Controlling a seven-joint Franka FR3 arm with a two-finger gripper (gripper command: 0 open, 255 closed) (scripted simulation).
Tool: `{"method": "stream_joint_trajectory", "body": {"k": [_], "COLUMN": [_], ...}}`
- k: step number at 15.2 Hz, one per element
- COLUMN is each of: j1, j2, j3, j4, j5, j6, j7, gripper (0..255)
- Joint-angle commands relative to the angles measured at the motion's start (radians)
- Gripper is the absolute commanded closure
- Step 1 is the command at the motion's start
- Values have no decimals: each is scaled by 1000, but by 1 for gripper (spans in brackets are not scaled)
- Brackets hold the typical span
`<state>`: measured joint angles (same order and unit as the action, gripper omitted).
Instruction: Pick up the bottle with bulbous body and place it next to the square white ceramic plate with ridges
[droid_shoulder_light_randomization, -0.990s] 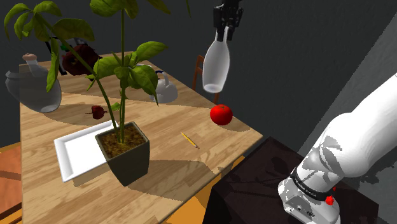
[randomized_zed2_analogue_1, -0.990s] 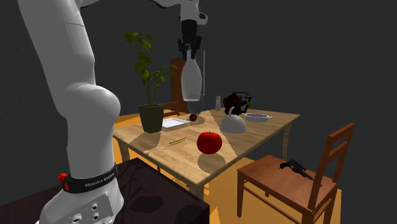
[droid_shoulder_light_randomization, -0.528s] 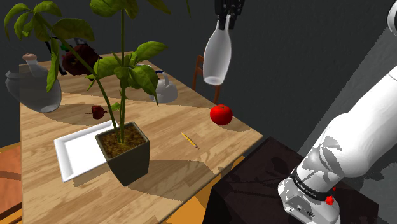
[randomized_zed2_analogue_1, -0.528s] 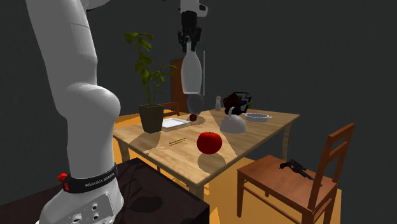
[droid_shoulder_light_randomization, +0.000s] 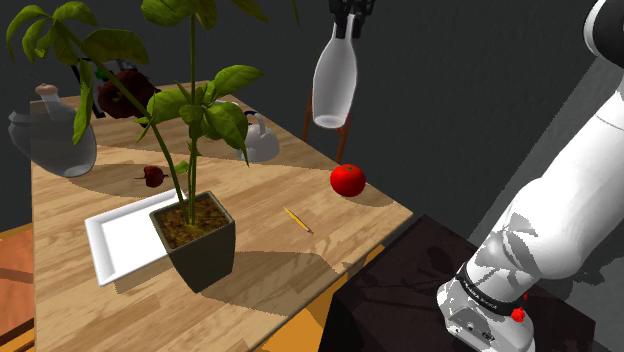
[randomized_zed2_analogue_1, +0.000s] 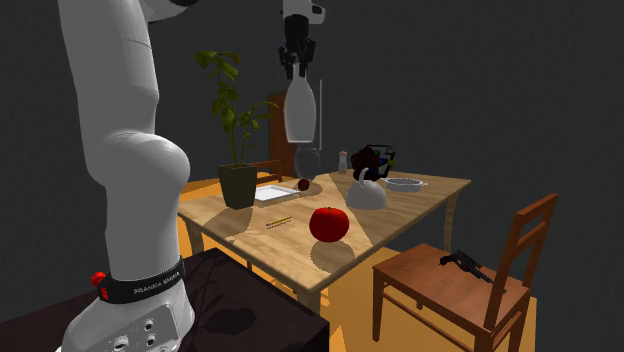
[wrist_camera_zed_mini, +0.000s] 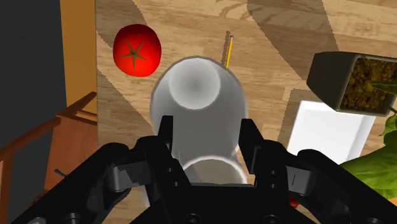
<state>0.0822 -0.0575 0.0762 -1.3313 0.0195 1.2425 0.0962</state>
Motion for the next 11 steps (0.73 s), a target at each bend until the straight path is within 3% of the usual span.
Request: {"method": "stream_joint_trajectory", "body": {"k": [1, 11], "j1": [14, 91], "j2": [22, 219], "j3": [16, 82], "j4": [-24, 10], "j5": [0, -26], "j6": [47, 209], "j7": [30, 165], "gripper": [255, 255]}}
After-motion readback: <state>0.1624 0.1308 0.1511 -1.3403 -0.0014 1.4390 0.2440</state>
